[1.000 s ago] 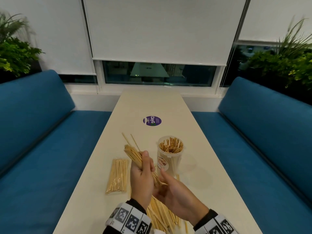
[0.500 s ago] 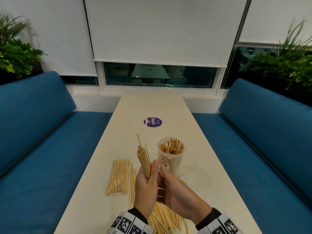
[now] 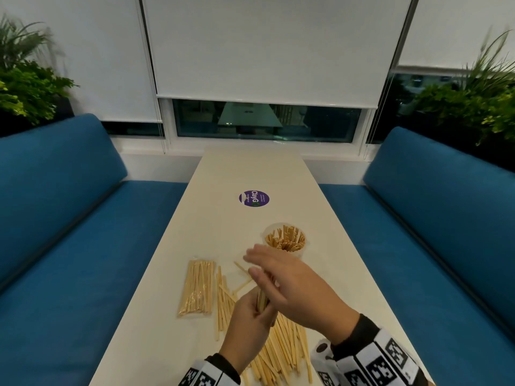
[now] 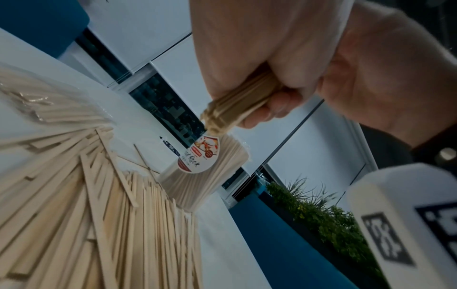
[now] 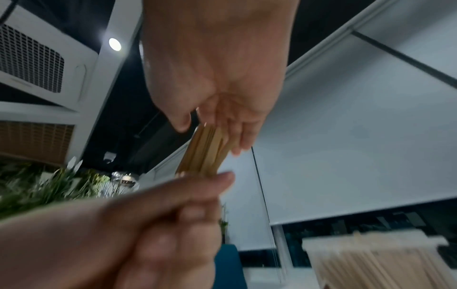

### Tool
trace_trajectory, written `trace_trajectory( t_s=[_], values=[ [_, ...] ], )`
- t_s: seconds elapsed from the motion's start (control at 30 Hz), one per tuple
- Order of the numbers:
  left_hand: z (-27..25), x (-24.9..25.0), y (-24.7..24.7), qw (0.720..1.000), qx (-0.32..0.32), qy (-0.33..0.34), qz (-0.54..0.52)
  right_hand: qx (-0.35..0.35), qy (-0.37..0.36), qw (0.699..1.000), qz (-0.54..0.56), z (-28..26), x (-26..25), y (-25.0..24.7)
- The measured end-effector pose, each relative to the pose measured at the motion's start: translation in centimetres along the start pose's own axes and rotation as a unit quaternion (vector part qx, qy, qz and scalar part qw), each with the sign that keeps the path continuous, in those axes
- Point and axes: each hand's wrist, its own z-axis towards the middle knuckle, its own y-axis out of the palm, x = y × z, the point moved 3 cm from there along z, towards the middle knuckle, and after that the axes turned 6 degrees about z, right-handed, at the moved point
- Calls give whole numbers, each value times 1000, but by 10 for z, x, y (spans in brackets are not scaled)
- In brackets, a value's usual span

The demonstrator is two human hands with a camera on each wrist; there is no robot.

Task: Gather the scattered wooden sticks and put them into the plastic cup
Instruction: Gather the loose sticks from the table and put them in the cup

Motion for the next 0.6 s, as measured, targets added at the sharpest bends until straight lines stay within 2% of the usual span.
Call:
trace_trajectory(
  t_s=[0.1,0.2,0.27,0.3,0.33,0.4,0.43,0.5,0.6],
  values=[
    [0,-5,-4,1000,-7,-28,4,-8,20,996,85,-3,5,13],
    [-3,-14,-13,998,8,-70,6,87,105,964,229,-4,25,20],
    [-7,-20,-23,994,38,-106,-14,135,182,949,217,-9,48,28],
    [-8,-24,-28,991,52,-122,-24,108,235,949,182,-14,61,36],
    [-9,-28,-33,988,67,-135,-34,47,293,944,142,-19,71,46],
    [-9,-35,-41,981,92,-160,-54,-77,383,917,78,-33,91,69],
    [-9,-38,-43,977,101,-174,-67,-112,410,903,60,-39,96,78],
    [-9,-42,-44,969,115,-196,-96,-145,439,886,31,-47,101,91],
    [-9,-47,-41,964,113,-213,-114,-156,446,881,10,-50,102,101]
  ],
)
